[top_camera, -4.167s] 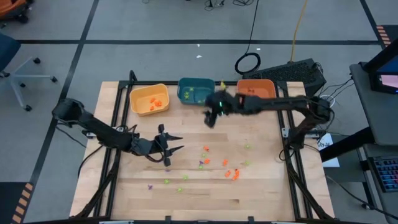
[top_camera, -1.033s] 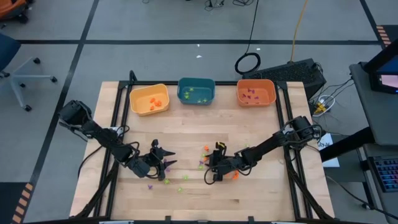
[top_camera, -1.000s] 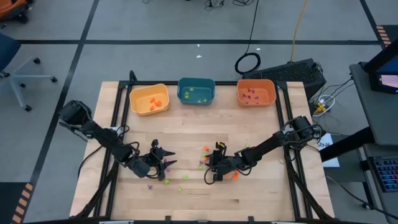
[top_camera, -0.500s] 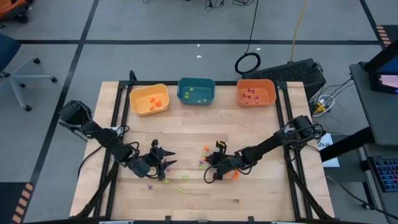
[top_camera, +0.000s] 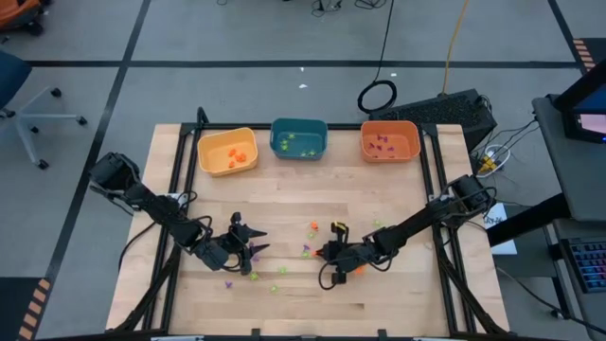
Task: Sort Halloween decoration
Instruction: Put the orange skeleton toy into the yellow bin
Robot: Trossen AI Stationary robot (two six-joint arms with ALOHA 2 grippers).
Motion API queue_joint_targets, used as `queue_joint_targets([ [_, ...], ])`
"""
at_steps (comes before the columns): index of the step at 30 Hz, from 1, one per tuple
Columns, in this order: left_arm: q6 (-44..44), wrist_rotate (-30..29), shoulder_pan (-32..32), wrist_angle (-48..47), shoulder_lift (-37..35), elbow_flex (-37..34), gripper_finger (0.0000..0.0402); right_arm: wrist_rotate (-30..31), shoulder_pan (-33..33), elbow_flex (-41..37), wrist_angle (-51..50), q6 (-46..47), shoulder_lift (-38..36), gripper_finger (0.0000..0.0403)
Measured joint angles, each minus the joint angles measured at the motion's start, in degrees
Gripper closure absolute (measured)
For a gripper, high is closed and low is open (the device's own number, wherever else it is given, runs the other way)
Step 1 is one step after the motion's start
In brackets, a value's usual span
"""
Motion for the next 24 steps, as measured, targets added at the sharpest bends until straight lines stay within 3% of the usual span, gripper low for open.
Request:
queue_joint_targets([
  [9, 0.0, 0.0, 0.0, 0.01, 0.0, 0.0, 0.0236, 0.59, -0.02, 0.11, -4.15, 2.96, -0.13, 0.0402],
  [15, 0.0, 0.0, 0.0, 0.01, 0.0, 0.0, 0.0236, -2.76, -0.09, 0.15, -4.29, 5.08, -0.15, 0.0401],
  [24, 0.0, 0.0, 0.0, 0.04, 0.0, 0.0, 0.0236, -3.2, -0.08, 0.22, -3.57, 4.53, 0.73, 0.0326],
])
